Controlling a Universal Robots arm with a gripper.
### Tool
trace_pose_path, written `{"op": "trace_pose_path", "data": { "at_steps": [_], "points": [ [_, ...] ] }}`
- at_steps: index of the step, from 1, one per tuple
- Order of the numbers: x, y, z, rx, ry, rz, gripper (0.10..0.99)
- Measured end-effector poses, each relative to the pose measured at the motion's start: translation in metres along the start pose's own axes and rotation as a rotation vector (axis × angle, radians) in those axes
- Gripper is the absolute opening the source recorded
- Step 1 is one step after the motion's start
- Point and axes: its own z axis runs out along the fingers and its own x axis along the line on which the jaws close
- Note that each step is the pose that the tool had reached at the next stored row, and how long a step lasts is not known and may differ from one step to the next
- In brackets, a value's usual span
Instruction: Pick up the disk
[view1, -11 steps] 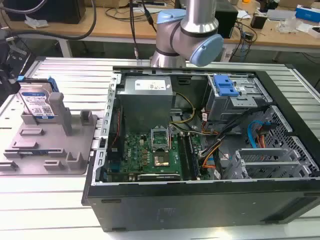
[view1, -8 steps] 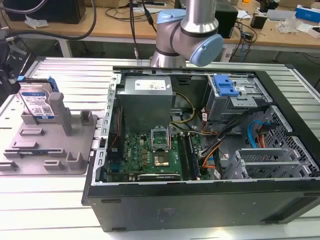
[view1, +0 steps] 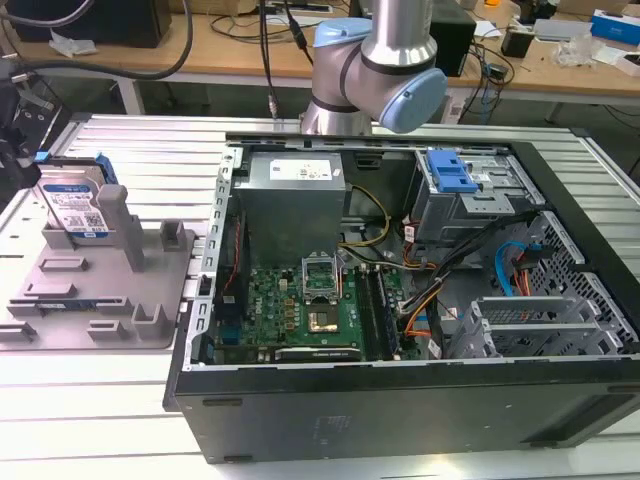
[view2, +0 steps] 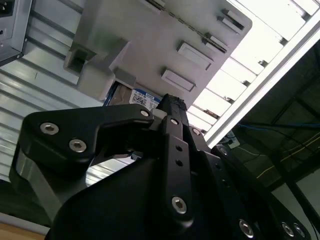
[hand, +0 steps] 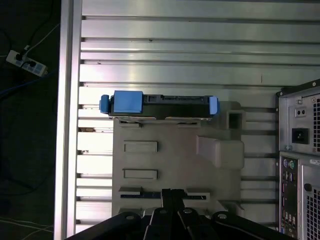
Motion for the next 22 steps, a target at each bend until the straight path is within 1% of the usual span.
{"op": "trace_pose_path", "data": {
  "at_steps": [4,5,7,11,14,17,22],
  "points": [
    [0.0005,0.0000,0.0000,0.000,0.0001,-0.003,0.106],
    [0.0006,0.0001,-0.0001,0.000,0.0008,-0.015,0.106],
    [0.0006,0.0004,-0.0001,0.000,0.0033,-0.081,0.106],
    [0.0006,0.0008,0.0000,0.000,0.0062,-0.159,0.106],
    [0.0006,0.0009,0.0000,0.000,0.0089,-0.231,0.106],
    [0.0006,0.0009,-0.0001,0.000,0.0112,-0.288,0.106],
    [0.0006,0.0009,0.0000,0.000,0.0154,-0.400,0.106]
  ]
}}
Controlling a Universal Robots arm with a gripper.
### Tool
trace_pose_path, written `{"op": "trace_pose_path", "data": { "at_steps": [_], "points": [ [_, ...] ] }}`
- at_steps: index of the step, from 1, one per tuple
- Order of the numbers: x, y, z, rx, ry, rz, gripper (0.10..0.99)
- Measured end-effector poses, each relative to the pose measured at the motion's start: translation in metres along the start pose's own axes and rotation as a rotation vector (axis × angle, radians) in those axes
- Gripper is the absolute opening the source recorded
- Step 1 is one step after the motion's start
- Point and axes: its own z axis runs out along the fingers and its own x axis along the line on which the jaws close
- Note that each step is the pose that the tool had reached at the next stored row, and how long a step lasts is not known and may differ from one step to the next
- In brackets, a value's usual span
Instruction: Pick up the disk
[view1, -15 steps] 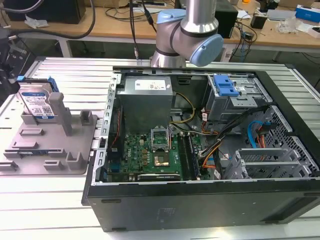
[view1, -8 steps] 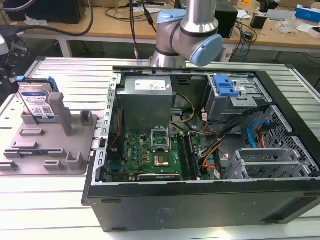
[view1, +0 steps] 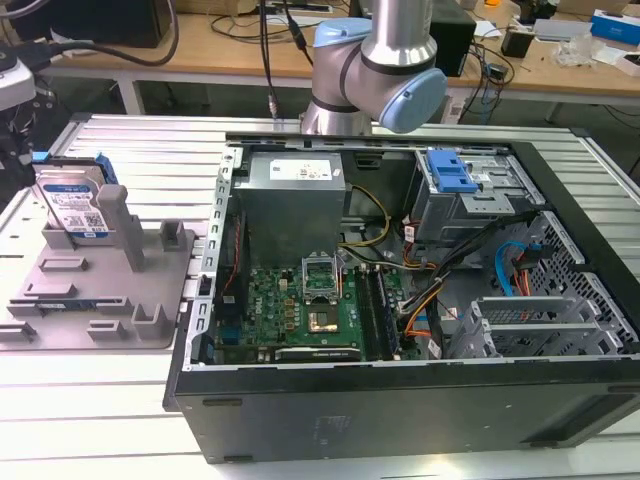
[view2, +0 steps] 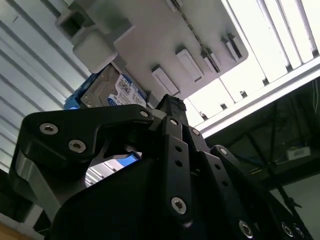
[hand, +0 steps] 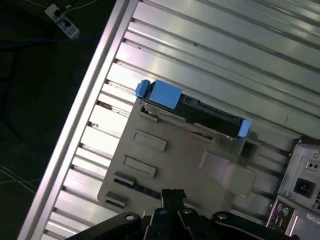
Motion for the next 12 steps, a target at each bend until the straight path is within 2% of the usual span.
{"op": "trace_pose_path", "data": {
  "at_steps": [4,9,12],
  "points": [
    [0.0000,0.0000,0.0000,0.000,0.0046,-0.120,0.106],
    [0.0000,0.0000,-0.0001,0.000,0.0091,-0.235,0.106],
    [0.0000,-0.0001,0.0000,0.000,0.0124,-0.325,0.294]
  ]
}}
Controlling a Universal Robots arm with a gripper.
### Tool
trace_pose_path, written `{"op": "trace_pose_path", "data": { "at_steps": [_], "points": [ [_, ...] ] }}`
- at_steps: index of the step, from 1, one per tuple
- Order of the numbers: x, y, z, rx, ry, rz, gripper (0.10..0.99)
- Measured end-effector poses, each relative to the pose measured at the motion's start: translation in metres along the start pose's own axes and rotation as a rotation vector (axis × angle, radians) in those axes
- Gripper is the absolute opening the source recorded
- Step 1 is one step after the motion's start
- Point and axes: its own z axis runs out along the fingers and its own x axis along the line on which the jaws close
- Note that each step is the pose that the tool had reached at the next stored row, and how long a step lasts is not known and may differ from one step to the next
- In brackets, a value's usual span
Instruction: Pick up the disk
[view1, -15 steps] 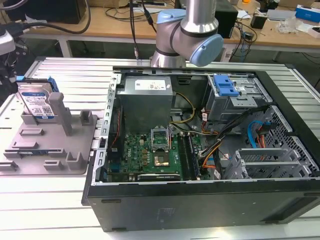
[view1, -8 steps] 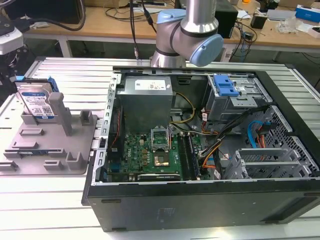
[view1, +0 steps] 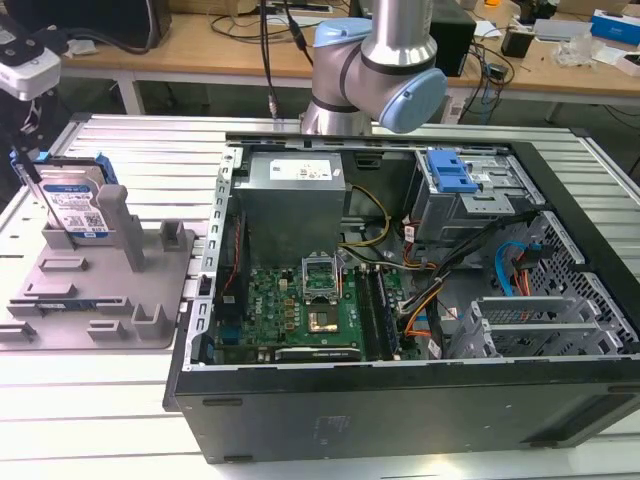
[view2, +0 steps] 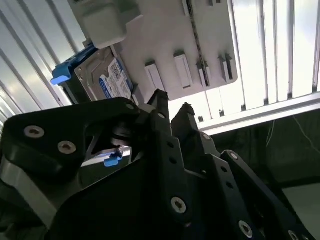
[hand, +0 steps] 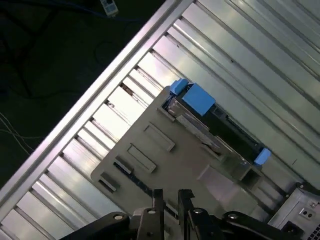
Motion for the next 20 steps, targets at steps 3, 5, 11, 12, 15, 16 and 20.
{"op": "trace_pose_path", "data": {
  "at_steps": [3,5,11,12,15,16,20],
  "points": [
    [0.0000,0.0000,0.0000,0.000,0.0024,-0.060,0.416],
    [0.0000,0.0000,0.0000,0.000,0.0038,-0.097,0.478],
    [0.0000,0.0000,0.0000,0.004,0.0073,-0.224,0.541],
    [0.0000,0.0000,0.0000,0.005,0.0087,-0.248,0.541],
    [0.0000,0.0001,0.0001,0.011,0.0150,-0.318,0.541],
    [-0.0001,0.0001,0.0000,0.013,0.0176,-0.334,0.541],
    [-0.0017,0.0019,0.0000,0.020,0.0274,-0.384,0.541]
  ]
}}
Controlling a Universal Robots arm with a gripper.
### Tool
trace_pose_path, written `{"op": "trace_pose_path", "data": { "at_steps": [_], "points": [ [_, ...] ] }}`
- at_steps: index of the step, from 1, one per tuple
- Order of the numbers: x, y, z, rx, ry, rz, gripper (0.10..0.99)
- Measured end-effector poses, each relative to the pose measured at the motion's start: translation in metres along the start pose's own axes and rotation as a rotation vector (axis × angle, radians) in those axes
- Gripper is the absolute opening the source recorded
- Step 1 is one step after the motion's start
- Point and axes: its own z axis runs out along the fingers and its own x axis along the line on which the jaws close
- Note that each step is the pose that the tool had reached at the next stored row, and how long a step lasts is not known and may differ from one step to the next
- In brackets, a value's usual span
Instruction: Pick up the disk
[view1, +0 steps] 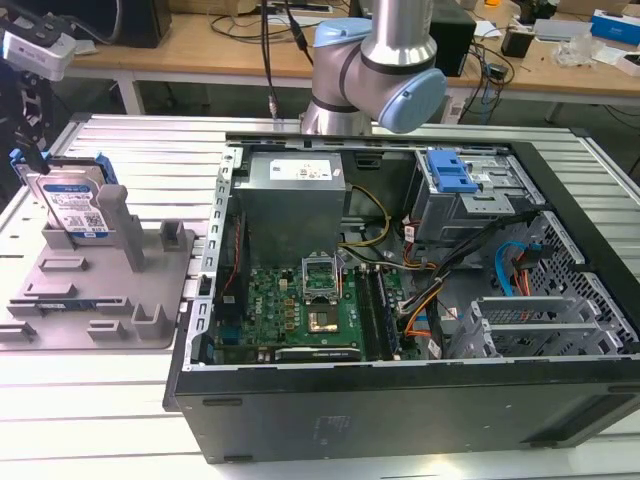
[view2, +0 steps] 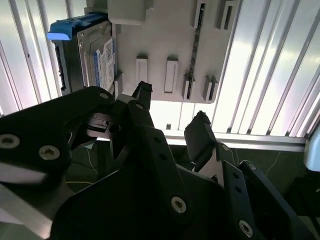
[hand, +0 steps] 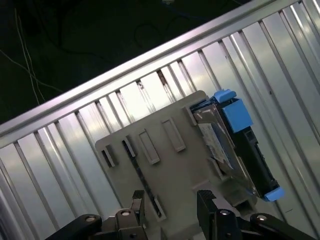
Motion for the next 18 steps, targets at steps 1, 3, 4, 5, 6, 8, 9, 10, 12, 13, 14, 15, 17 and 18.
{"op": "trace_pose_path", "data": {
  "at_steps": [1,3,4,5,6,8,9,10,12,13,14,15,17,18],
  "points": [
    [-0.0014,0.0006,0.0001,0.001,0.0008,-0.010,0.541],
    [-0.0067,0.0032,-0.0001,0.002,0.0043,-0.019,0.541],
    [-0.0089,0.0042,-0.0001,0.003,0.0054,-0.024,0.541],
    [-0.0119,0.0056,-0.0001,0.004,0.0069,-0.036,0.541],
    [-0.0131,0.0062,-0.0001,0.005,0.0078,-0.051,0.541],
    [-0.0141,0.0067,0.0000,0.006,0.0090,-0.084,0.541],
    [-0.0148,0.0070,-0.0001,0.006,0.0100,-0.110,0.541],
    [-0.0151,0.0071,-0.0001,0.007,0.0104,-0.122,0.541],
    [-0.0159,0.0075,-0.0001,0.008,0.0114,-0.149,0.541],
    [-0.0163,0.0077,0.0000,0.008,0.0118,-0.162,0.541],
    [-0.0170,0.0080,-0.0001,0.008,0.0127,-0.180,0.541],
    [-0.0173,0.0082,0.0000,0.009,0.0144,-0.188,0.541],
    [-0.0173,0.0082,0.0000,0.011,0.0178,-0.193,0.541],
    [-0.0173,0.0082,-0.0001,0.010,0.0180,-0.193,0.541]
  ]
}}
